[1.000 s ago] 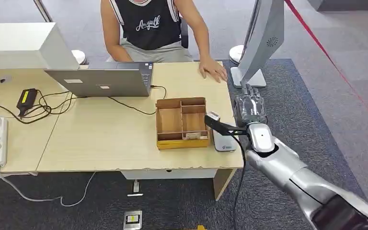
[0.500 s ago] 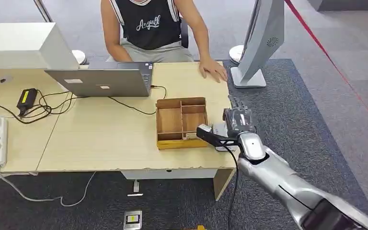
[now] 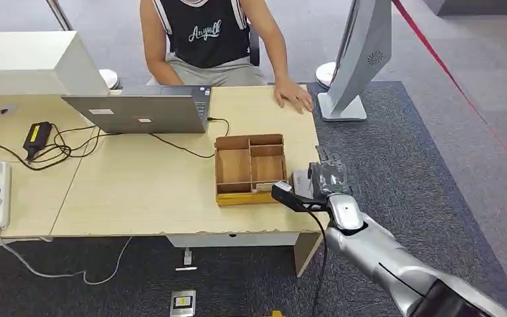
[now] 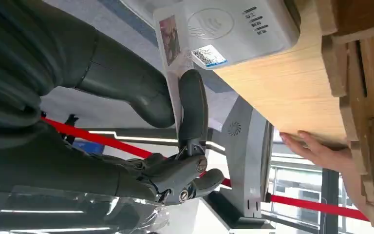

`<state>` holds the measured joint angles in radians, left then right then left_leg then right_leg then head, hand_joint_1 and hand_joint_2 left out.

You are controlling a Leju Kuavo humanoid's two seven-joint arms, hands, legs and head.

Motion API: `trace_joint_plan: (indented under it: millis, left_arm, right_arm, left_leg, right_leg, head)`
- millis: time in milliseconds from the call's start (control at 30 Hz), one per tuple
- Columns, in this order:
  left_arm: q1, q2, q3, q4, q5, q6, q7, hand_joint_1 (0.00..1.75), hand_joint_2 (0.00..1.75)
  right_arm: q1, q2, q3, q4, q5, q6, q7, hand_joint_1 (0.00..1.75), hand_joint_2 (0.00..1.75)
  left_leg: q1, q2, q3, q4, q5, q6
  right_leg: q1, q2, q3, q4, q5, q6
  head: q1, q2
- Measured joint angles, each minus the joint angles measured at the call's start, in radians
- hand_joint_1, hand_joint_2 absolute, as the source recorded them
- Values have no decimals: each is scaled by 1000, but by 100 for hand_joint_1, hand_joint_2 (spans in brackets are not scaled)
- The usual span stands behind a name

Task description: Pass the card to the sensor for recognition and then transmit it.

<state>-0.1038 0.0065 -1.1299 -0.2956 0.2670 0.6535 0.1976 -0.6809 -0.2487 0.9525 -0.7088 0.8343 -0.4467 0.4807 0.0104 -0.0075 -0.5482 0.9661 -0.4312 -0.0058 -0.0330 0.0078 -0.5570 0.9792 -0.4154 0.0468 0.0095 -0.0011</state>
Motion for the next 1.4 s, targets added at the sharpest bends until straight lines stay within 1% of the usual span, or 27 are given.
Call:
trace_joint_plan:
  millis: [233, 400, 667, 867, 1067, 1233, 1333, 1400]
  left_arm:
    - [0, 0, 0, 0, 0, 0, -1, 0, 0]
    - [-1, 0, 0, 0, 0, 0, -1, 0, 0]
    - [-1, 1, 0, 0, 5, 0, -4, 0, 0]
    - [0, 1, 0, 0, 5, 0, -7, 0, 0]
    - [-1, 1, -2, 0, 1, 2, -1, 0, 0]
    - [-1, 3, -4, 0, 5, 2, 6, 0, 0]
    - [0, 3, -4, 0, 14, 5, 11, 0, 0]
    - [-1, 3, -4, 0, 19, 5, 13, 0, 0]
  right_arm:
    - [4, 4, 0, 21, -16, -5, -4, 175, 175]
    - [8, 6, 0, 36, -24, -16, -21, 175, 175]
    - [13, 16, 0, 56, -27, -18, -24, 175, 175]
    - [10, 25, 0, 64, -27, -36, -18, 175, 175]
    - [-3, 27, 0, 61, -24, -37, 0, 175, 175]
    - [-32, 37, 0, 49, -5, -42, 8, 175, 175]
    - [-69, 46, 0, 26, 14, -58, 19, 175, 175]
    - [-99, 47, 0, 3, 27, -54, 31, 175, 175]
  left_leg:
    - [0, 0, 0, 0, 0, 0]
    - [0, 0, 0, 0, 0, 0]
    - [0, 0, 0, 0, 0, 0]
    - [0, 0, 0, 0, 0, 0]
    - [0, 0, 0, 0, 0, 0]
    - [0, 0, 0, 0, 0, 0]
    - [0, 0, 0, 0, 0, 0]
    - [0, 0, 0, 0, 0, 0]
  right_leg:
    - [0, 0, 0, 0, 0, 0]
    - [0, 0, 0, 0, 0, 0]
    - [0, 0, 0, 0, 0, 0]
    - [0, 0, 0, 0, 0, 0]
    - [0, 0, 0, 0, 0, 0]
    - [0, 0, 0, 0, 0, 0]
    - [0, 0, 0, 1, 0, 0]
    - [0, 0, 0, 1, 0, 0]
  head:
    - [0, 0]
    - [0, 0]
    - [0, 0]
    - [0, 0]
    - [0, 0]
    - [0, 0]
    - [0, 0]
    - [0, 0]
